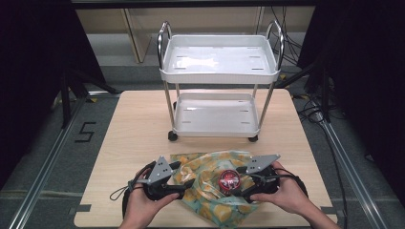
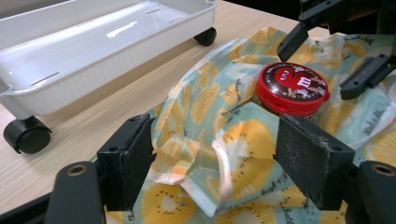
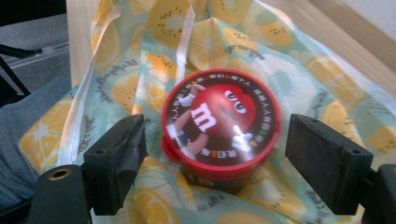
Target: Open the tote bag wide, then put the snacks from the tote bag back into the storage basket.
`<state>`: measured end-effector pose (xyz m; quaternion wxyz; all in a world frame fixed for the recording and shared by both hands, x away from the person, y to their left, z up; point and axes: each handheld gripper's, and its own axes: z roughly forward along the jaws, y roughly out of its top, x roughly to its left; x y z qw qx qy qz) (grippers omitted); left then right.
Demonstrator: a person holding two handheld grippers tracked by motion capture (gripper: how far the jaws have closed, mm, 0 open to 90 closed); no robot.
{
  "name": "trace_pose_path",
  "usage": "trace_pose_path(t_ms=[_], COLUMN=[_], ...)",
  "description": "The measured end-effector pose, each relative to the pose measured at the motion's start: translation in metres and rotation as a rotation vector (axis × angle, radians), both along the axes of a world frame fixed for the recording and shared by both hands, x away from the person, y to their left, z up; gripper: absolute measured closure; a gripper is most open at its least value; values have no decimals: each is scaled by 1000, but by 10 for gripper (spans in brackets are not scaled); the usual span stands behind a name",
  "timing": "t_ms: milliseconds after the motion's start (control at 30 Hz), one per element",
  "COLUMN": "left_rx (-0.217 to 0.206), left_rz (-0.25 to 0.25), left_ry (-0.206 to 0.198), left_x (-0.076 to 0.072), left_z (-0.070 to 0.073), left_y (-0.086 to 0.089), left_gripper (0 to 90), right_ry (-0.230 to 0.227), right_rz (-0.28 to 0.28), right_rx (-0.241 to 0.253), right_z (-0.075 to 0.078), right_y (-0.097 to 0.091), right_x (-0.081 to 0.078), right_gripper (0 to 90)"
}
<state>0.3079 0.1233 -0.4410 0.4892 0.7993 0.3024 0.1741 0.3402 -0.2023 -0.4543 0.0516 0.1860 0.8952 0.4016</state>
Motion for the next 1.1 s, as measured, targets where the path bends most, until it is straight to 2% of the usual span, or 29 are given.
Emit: trace_pose_path(t_ms=[33,100,167,233,267,400,500,533,633,700,800,867,1000,1100], left_rx=[-9,2,-8,13,-3,31,28,12,7,24,21,33,30,43], left_rz=[1,15,26,16,28,26,15,32,35,38,38,36,46,45], left_ry=[2,0,0,-16,-2,-4,-15,2,0,-4,1,0,5,-11], left_x=[1,1,1,3,3,6,7,6,6,6,5,4,1,0], left_z=[-1,-1,-2,-3,-4,-7,-8,-8,-9,-10,-12,-12,-14,-13], left_y=[0,1,0,1,0,2,2,2,1,1,-1,-1,-1,2], left_gripper=[262,258,254,252,251,250,251,251,251,252,253,253,253,253], right_ry=[-3,-7,0,-7,-5,4,6,13,-4,-5,-10,-13,-20,-26], right_rz=[15,9,7,9,2,-5,-1,-18,-7,-7,-17,-4,1,5], right_rx=[-6,-9,-9,-11,-16,-23,-19,-14,-8,-11,-8,-7,-5,-9], right_z=[-1,-4,-6,-8,-9,-14,-17,-17,-19,-18,-17,-17,-17,-17], right_y=[1,3,4,5,5,8,9,9,10,10,10,11,14,15], right_x=[0,0,1,2,2,3,4,4,4,4,3,4,5,6], right_gripper=[211,200,200,197,196,197,201,203,205,205,208,209,210,211])
